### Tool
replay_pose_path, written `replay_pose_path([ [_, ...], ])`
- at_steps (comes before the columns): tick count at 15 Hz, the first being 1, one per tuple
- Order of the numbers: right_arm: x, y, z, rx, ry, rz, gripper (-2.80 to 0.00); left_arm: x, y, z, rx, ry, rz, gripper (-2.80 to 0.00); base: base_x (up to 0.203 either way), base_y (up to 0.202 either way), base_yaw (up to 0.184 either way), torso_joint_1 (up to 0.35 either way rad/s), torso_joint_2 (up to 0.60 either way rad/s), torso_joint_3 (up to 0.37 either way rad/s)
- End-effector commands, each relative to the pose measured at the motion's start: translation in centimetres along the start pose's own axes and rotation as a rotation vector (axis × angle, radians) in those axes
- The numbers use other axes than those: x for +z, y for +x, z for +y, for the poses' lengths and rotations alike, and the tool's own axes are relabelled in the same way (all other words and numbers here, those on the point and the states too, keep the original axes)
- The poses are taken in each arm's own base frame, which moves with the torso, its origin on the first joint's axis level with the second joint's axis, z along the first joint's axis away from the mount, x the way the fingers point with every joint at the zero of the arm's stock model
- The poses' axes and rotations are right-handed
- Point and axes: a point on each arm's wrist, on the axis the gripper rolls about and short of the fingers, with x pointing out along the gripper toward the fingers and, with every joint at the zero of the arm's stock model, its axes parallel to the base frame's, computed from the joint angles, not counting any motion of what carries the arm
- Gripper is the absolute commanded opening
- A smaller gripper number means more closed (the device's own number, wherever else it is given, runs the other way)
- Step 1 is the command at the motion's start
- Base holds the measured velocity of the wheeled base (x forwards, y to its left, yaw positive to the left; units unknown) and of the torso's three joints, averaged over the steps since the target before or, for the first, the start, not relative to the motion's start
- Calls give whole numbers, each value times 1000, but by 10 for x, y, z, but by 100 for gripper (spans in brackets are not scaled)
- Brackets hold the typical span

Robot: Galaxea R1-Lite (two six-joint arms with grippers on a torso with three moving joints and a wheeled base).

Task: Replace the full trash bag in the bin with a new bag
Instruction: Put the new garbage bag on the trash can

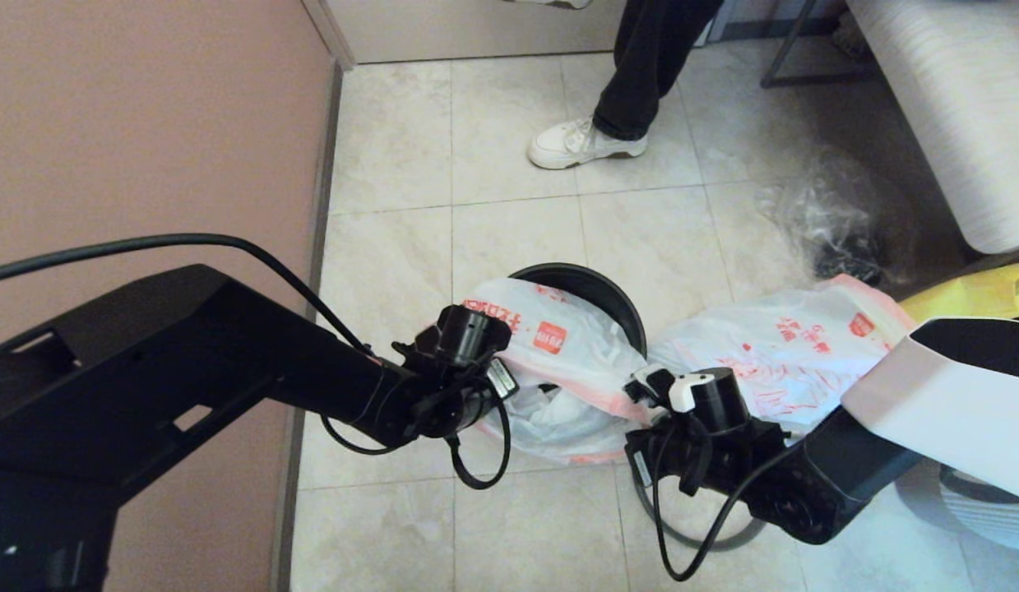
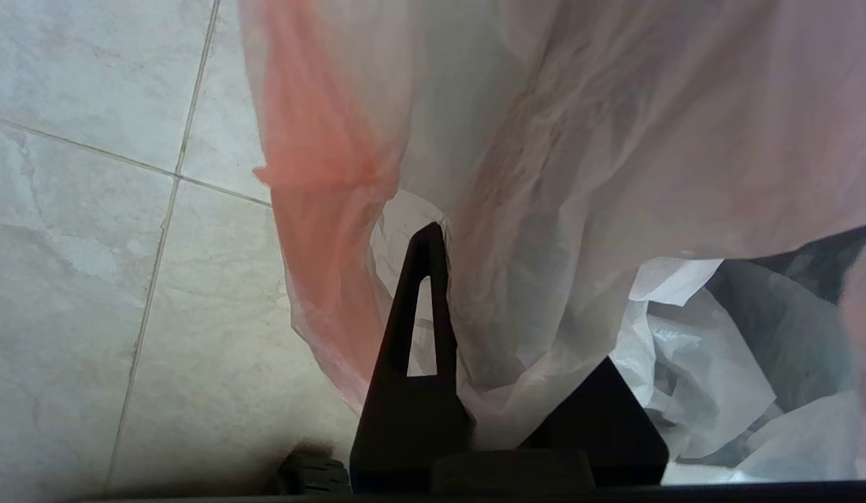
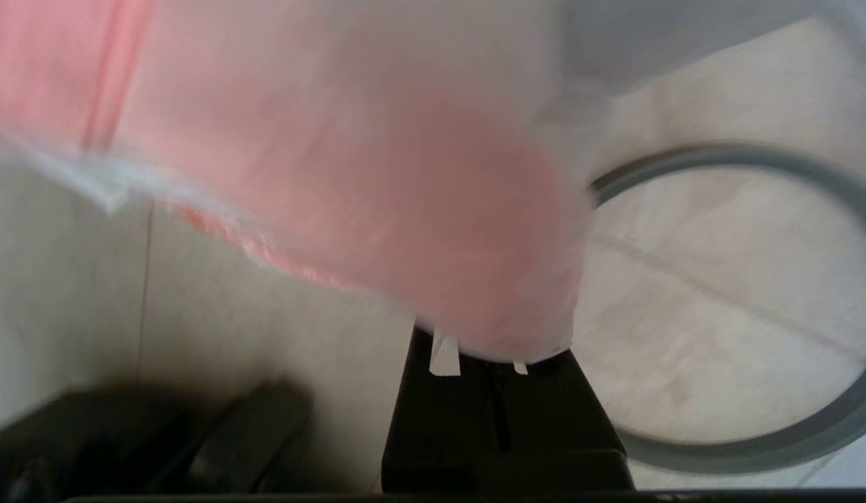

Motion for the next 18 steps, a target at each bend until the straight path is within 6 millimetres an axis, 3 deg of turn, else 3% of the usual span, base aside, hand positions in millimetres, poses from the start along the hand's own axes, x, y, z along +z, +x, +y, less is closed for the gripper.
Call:
replay_pose_path([
  [1,7,0,-8,-19,19,-27,-280,0,1,1,3,-5,-2,-280,0,0,0,0,0,0],
  [8,35,-21,-27,-52,183,-148,-280,-4,4,2,12,1,8,-280,0,0,0,0,0,0],
  [13,43,-20,-37,-73,200,-181,-280,-6,3,2,12,6,12,-280,0,0,0,0,0,0],
  [18,52,-5,-39,-76,202,-212,-280,-11,1,1,11,16,22,-280,0,0,0,0,0,0],
])
